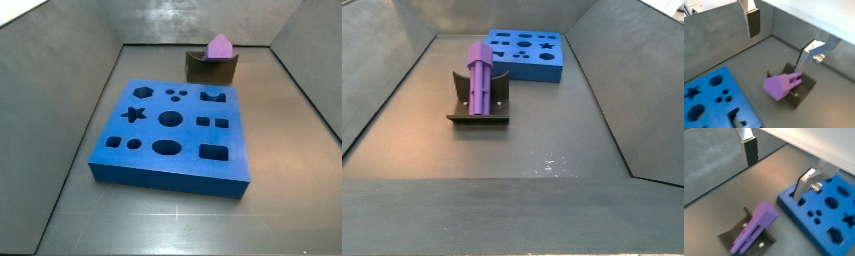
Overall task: Pick up the 3 prong object. Move up. Place the 3 prong object on the fixture. Regrasp the 3 prong object. Move to above the board. Insert the 3 prong object.
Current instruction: Regrasp the 3 prong object.
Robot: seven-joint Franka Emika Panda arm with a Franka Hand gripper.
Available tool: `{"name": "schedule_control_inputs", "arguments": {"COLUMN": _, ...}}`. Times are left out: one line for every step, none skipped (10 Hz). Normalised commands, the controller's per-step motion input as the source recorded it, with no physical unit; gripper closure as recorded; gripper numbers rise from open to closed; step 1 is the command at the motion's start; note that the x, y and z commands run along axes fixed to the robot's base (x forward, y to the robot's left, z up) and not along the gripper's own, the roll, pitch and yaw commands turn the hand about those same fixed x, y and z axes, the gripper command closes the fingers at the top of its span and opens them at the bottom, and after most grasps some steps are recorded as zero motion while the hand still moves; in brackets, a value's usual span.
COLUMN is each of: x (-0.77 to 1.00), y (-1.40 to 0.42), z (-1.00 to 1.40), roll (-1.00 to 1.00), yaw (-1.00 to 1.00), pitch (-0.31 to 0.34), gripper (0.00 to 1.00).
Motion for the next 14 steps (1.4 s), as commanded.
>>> {"name": "schedule_control_inputs", "arguments": {"x": -0.01, "y": -0.02, "z": 0.01, "roll": 1.00, "yaw": 0.03, "pitch": 0.003, "gripper": 0.00}}
{"name": "schedule_control_inputs", "arguments": {"x": 0.00, "y": -0.02, "z": 0.01, "roll": 1.00, "yaw": 0.03, "pitch": 0.011, "gripper": 0.00}}
{"name": "schedule_control_inputs", "arguments": {"x": 0.01, "y": -0.02, "z": 0.00, "roll": 1.00, "yaw": 0.03, "pitch": 0.015, "gripper": 0.00}}
{"name": "schedule_control_inputs", "arguments": {"x": 0.03, "y": -0.02, "z": 0.00, "roll": 1.00, "yaw": 0.03, "pitch": 0.026, "gripper": 0.00}}
{"name": "schedule_control_inputs", "arguments": {"x": 0.04, "y": -0.02, "z": 0.00, "roll": 1.00, "yaw": 0.04, "pitch": 0.036, "gripper": 0.00}}
{"name": "schedule_control_inputs", "arguments": {"x": 0.05, "y": -0.03, "z": 0.00, "roll": 1.00, "yaw": 0.04, "pitch": 0.049, "gripper": 0.00}}
{"name": "schedule_control_inputs", "arguments": {"x": 0.07, "y": -0.03, "z": 0.00, "roll": 1.00, "yaw": 0.05, "pitch": 0.066, "gripper": 0.00}}
{"name": "schedule_control_inputs", "arguments": {"x": 0.08, "y": -0.03, "z": -0.01, "roll": 1.00, "yaw": 0.06, "pitch": 0.096, "gripper": 0.00}}
{"name": "schedule_control_inputs", "arguments": {"x": 0.09, "y": -0.04, "z": 0.00, "roll": 1.00, "yaw": 0.07, "pitch": 0.119, "gripper": 0.00}}
{"name": "schedule_control_inputs", "arguments": {"x": 0.09, "y": -0.04, "z": 0.00, "roll": 1.00, "yaw": 0.10, "pitch": 0.157, "gripper": 0.00}}
{"name": "schedule_control_inputs", "arguments": {"x": 0.09, "y": -0.05, "z": -0.01, "roll": 0.97, "yaw": 0.13, "pitch": 0.182, "gripper": 0.00}}
{"name": "schedule_control_inputs", "arguments": {"x": 0.09, "y": -0.05, "z": -0.01, "roll": 0.84, "yaw": 0.14, "pitch": 0.175, "gripper": 0.00}}
{"name": "schedule_control_inputs", "arguments": {"x": 0.10, "y": -0.05, "z": -0.01, "roll": 0.58, "yaw": 0.17, "pitch": 0.153, "gripper": 0.00}}
{"name": "schedule_control_inputs", "arguments": {"x": 0.09, "y": -0.04, "z": 0.00, "roll": 0.34, "yaw": 0.19, "pitch": 0.122, "gripper": 0.00}}
